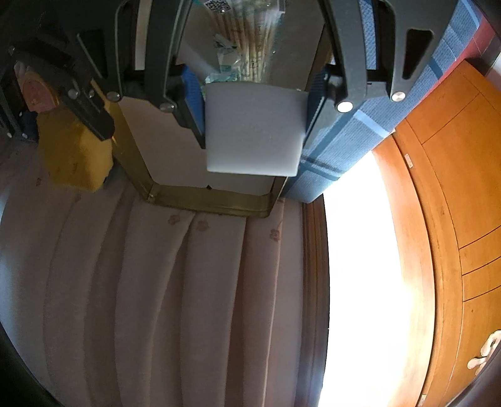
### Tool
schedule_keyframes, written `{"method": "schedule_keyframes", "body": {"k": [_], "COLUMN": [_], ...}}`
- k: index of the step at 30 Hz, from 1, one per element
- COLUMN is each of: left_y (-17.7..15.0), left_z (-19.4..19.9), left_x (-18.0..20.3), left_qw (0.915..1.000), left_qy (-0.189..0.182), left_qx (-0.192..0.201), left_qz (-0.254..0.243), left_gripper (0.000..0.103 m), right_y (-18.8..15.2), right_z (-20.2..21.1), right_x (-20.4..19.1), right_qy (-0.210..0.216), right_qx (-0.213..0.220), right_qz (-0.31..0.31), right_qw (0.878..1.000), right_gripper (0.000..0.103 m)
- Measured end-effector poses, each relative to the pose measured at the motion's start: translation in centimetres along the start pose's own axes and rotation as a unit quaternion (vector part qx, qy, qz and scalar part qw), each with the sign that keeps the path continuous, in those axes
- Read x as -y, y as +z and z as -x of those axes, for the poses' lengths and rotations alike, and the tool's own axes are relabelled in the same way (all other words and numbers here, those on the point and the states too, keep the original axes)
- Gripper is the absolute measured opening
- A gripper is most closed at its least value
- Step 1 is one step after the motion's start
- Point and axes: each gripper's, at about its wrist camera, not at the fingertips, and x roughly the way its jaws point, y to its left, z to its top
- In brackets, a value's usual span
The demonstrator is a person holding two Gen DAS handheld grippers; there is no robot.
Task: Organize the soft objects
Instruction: 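Carry the foam block and sponge over the gold tray with both tools, then release the foam block and sponge into the tray and withdraw both tools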
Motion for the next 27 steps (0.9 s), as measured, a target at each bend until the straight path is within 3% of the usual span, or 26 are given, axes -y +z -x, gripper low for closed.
{"method": "schedule_keyframes", "body": {"k": [8, 14, 27], "left_y": [0.0, 0.1, 0.1], "left_z": [0.4, 0.5, 1.2], "left_x": [-0.4, -0.7, -0.7], "left_qw": [0.9999, 0.9998, 0.9996], "left_qy": [0.003, 0.0, 0.0], "left_qx": [0.002, 0.003, 0.018], "left_qz": [0.014, 0.022, 0.022], "left_gripper": [0.056, 0.058, 0.058], "right_y": [-0.1, -0.2, -0.2], "right_z": [-1.0, -3.2, -3.1], "right_x": [0.2, 1.5, 2.9], "right_qy": [0.022, 0.099, 0.168], "right_qx": [-0.015, -0.058, -0.055], "right_qz": [0.005, -0.024, -0.056], "right_qw": [1.0, 0.993, 0.983], "right_gripper": [0.063, 0.068, 0.071]}}
